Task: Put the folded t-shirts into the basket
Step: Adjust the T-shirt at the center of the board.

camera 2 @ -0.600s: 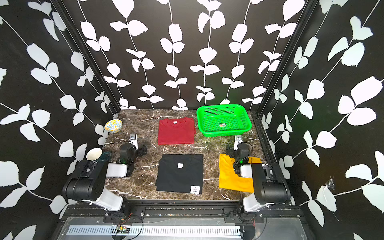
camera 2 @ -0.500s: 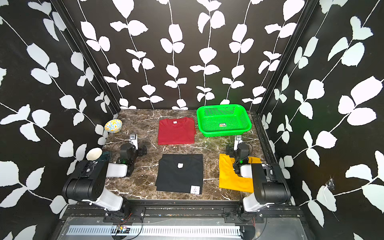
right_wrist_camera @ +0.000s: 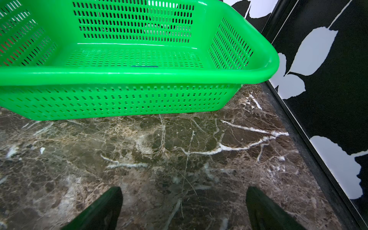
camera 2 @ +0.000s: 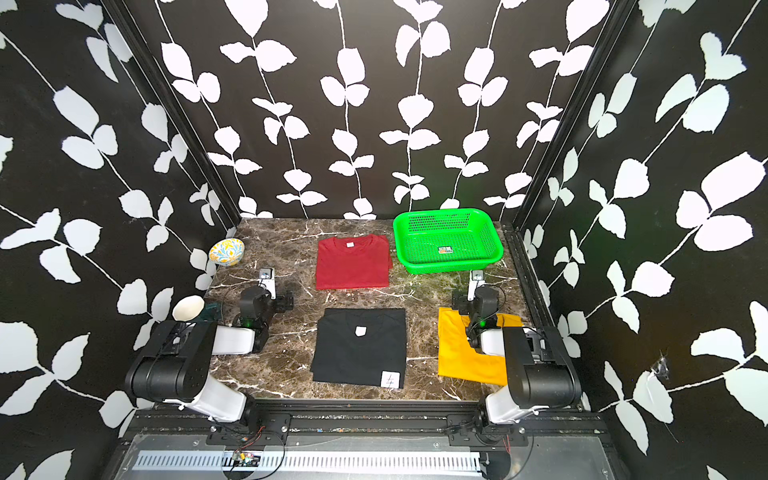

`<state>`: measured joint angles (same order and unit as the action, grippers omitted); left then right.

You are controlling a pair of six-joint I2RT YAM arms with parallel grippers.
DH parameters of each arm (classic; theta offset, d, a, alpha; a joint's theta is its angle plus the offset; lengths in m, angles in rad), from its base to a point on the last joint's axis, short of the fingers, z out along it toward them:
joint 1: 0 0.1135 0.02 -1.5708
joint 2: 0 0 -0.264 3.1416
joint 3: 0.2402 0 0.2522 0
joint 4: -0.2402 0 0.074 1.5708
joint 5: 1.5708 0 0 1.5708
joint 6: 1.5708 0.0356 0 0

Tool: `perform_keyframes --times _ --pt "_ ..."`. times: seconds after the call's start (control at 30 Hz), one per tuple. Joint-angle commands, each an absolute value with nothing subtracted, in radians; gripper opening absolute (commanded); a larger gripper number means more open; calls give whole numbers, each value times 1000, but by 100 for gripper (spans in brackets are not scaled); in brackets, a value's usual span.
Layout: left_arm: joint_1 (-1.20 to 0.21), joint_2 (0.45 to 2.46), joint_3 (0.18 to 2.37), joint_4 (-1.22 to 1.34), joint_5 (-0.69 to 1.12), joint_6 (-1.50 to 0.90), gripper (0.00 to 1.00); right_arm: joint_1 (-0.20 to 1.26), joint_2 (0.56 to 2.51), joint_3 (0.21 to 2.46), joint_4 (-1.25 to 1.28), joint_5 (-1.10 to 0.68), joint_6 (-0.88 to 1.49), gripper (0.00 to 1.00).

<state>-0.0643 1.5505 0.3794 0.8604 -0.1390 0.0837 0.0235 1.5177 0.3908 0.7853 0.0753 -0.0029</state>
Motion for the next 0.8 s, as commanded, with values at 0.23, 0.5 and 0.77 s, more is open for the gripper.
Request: perform_keyframes --times 0.23,0.5,0.77 --pt "-60 1547 399 889 -143 96 98 19 1185 764 -151 149 154 99" --pt "-60 1530 322 1011 24 161 98 19 999 814 -559 241 291 98" --pt "-59 1439 279 1022 148 207 98 18 794 707 -728 207 571 99"
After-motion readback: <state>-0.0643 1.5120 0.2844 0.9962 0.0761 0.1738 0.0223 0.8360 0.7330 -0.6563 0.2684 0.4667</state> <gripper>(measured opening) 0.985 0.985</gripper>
